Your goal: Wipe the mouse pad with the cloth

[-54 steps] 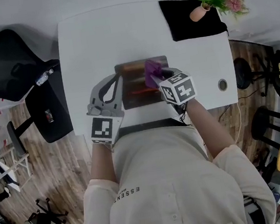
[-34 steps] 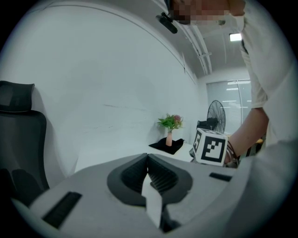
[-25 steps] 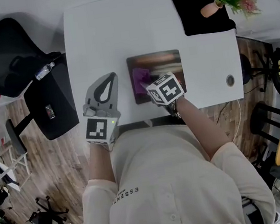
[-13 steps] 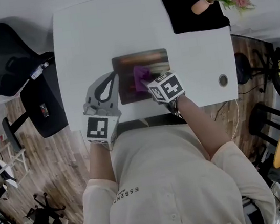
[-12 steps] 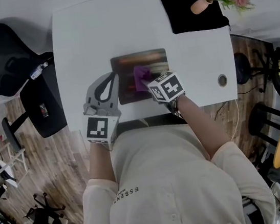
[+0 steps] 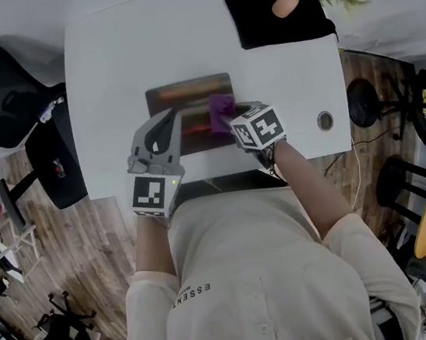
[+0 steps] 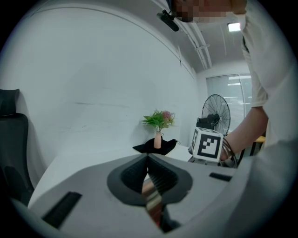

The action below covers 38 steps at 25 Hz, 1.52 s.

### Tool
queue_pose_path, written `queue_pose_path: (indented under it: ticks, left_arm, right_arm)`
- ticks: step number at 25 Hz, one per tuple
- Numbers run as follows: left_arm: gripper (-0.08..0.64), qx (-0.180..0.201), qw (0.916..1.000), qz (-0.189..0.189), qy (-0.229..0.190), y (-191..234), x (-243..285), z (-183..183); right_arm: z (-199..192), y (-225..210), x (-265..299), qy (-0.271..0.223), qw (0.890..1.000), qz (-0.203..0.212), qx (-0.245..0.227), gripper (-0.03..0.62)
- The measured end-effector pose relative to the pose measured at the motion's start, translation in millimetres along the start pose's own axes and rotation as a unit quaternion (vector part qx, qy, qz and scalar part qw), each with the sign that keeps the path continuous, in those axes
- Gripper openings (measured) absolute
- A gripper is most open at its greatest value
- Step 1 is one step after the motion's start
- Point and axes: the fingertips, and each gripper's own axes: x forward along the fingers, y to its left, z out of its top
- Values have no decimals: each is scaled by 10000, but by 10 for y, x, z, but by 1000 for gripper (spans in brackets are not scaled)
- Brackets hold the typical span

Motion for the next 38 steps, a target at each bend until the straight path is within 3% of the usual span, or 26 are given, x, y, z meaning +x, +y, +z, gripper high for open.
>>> queue_pose_path:
  ticks: [10,16,19,23,32,38]
  left_arm:
    - [2,41,9994,292,-157,-328,-24,120]
    - [2,-10,9994,264,-218,-297,-204,123]
    - [2,164,9993,170,-298,-159,-349,107]
    - [2,-74,9991,221,-344,77,-586,145]
    - [2,-90,9994,142,-304,590,-1125,-65]
    - [2,-115,9997,121,-177,850,-1376,-282]
  right_arm:
    - [-250,-425,-319,70,9987,-499,-49,103]
    - [-90,-348,-534,-352,9973,-647,21,103]
    - [2,-137,-537,-472,9971,-575,159,103]
    - [40,253,-414,-436,9977,-452,243,103]
    - [63,1318,120,-141,9998,72,136,103]
    - [45,1761,448,53,9998,196,72,103]
